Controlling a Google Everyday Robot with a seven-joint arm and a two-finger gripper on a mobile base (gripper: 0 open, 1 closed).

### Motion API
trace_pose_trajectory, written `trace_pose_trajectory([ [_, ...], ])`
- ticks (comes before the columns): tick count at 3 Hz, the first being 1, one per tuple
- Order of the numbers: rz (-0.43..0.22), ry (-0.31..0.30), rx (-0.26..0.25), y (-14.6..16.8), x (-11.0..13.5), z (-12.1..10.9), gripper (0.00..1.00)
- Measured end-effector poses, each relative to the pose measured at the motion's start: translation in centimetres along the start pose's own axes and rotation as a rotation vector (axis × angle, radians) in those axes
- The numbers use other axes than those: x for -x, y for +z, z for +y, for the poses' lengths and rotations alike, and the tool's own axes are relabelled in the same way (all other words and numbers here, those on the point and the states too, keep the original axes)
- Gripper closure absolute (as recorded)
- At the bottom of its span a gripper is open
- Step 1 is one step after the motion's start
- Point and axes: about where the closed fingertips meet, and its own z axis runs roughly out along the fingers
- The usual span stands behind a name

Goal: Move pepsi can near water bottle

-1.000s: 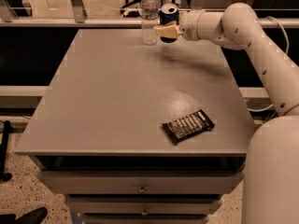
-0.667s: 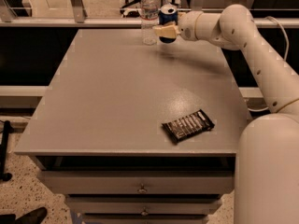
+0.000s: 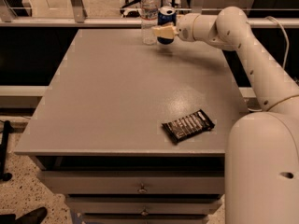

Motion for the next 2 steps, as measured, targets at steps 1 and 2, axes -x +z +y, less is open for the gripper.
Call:
trace_pose_trajectory([
  [1,0.007,0.020,0.002,0.30,-0.42,-0.28,0.62],
  [2,0.017,0.033,0.006,0.36,-0.84,-0.38,0.41],
])
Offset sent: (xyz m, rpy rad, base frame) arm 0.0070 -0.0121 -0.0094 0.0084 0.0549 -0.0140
